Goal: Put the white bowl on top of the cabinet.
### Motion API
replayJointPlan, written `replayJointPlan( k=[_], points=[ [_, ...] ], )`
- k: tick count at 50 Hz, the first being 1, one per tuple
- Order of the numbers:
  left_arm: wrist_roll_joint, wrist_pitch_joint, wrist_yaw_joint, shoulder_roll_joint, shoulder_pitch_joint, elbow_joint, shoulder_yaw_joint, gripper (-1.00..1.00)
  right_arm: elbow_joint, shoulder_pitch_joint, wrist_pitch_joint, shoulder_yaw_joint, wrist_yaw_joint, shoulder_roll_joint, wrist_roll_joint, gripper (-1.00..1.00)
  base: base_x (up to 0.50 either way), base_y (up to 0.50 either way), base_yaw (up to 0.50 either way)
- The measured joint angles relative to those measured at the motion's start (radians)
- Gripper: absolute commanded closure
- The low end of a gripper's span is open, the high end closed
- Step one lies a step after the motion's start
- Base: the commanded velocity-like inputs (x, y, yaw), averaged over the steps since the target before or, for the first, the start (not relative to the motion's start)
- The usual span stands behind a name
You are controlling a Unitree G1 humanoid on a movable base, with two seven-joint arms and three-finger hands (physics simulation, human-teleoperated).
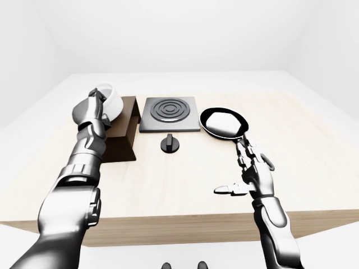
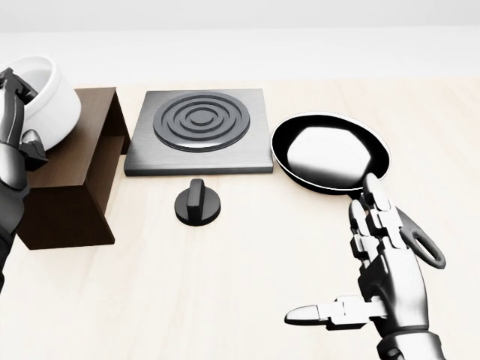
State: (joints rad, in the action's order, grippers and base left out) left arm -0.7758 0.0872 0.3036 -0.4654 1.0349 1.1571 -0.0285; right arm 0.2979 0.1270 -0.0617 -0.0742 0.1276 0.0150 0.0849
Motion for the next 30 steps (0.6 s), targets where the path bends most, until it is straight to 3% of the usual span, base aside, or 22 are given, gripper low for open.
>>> replayJointPlan(
  k=[30],
  points=[
    [-0.028,0.0,0.048,0.013,0.008,0.037,0.041,1.0,-0.002,-0.001,0.003,0.004,-0.002,-0.001,-0.005,-1.0,0.0,0.0,0.0]
  ],
)
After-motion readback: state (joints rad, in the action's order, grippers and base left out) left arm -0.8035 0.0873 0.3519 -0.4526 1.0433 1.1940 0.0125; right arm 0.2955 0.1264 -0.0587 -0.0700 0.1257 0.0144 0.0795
